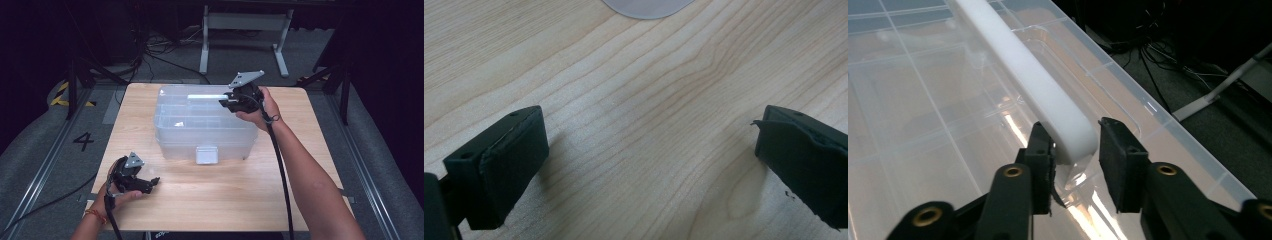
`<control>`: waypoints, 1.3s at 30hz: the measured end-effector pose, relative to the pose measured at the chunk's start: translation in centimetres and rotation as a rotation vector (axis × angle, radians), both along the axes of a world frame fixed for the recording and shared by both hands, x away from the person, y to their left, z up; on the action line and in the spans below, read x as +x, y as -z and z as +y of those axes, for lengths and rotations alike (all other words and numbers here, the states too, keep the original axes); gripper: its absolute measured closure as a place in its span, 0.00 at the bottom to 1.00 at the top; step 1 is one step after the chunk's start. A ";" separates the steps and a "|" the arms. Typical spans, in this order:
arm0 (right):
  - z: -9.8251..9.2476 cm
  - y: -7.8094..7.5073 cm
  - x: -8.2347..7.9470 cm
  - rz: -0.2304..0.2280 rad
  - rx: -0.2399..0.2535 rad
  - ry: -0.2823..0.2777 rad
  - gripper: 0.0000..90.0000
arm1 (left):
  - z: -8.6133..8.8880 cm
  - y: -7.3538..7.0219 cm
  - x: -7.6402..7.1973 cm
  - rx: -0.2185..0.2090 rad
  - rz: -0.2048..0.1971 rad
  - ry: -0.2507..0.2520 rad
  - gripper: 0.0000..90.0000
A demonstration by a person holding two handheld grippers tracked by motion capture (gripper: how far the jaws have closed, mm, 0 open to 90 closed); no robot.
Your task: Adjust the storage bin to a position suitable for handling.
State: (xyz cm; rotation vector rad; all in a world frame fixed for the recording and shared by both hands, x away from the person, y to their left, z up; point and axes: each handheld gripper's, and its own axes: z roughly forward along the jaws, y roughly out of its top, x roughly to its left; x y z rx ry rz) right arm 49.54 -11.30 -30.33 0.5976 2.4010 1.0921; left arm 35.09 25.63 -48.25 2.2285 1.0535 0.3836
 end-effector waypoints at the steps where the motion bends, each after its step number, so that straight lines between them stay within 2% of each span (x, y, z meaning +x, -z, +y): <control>1: 0.1 0.0 0.0 0.003 -0.002 -0.002 0.81 | 0.0 0.0 0.0 0.004 -0.004 0.005 0.01; 6: 0.3 -0.1 0.1 0.006 -0.017 -0.007 0.83 | 0.1 -0.1 -0.2 -0.003 -0.013 0.014 0.04; 7: 0.3 -0.1 0.1 0.008 -0.016 -0.005 0.83 | 0.1 -0.1 -0.3 -0.006 -0.025 0.017 0.07; 9: 0.3 -0.2 0.1 0.011 -0.020 -0.004 0.83 | 0.1 -0.1 -0.4 -0.019 -0.024 0.008 0.13; 13: 0.3 -0.4 0.5 0.035 -0.011 0.000 0.83 | 0.1 -0.3 -0.4 -0.012 -0.031 0.006 0.22; 15: 0.2 -0.5 0.6 0.041 -0.001 0.006 0.83 | -0.1 -0.7 -0.6 -0.007 -0.040 0.004 0.31; 16: 0.2 -0.6 0.7 0.046 0.003 0.008 0.83 | -0.2 -1.1 -0.7 -0.010 -0.068 0.001 0.31; 17: 0.2 -0.7 0.8 0.047 0.003 0.011 0.83 | -0.3 -1.5 -0.8 -0.019 -0.065 -0.004 0.32; 20: 0.3 -0.9 0.8 0.049 -0.010 0.010 0.83 | -0.1 -3.2 -0.8 -0.055 -0.133 -0.013 0.35; 22: 0.4 -1.0 1.0 0.055 -0.012 0.010 0.83 | 0.1 -4.4 -0.7 -0.123 -0.141 -0.033 0.37; 24: 0.4 -1.1 1.1 0.058 -0.010 0.012 0.83 | 0.1 -5.3 -0.6 -0.141 -0.162 -0.040 0.41; 31: 0.4 -1.5 1.5 0.075 -0.006 0.017 0.82 | -0.5 -7.5 -0.1 -0.156 -0.223 -0.019 0.51; 34: 0.3 -1.6 1.8 0.082 0.003 0.017 0.82 | -0.9 -8.4 0.0 -0.145 -0.254 -0.005 0.56; 36: 0.3 -1.7 1.8 0.084 0.004 0.017 0.82 | -1.0 -8.7 0.1 -0.148 -0.263 -0.001 0.57; 39: 0.3 -1.8 2.0 0.081 0.004 0.019 0.82 | -1.2 -9.1 0.4 -0.164 -0.263 -0.009 0.64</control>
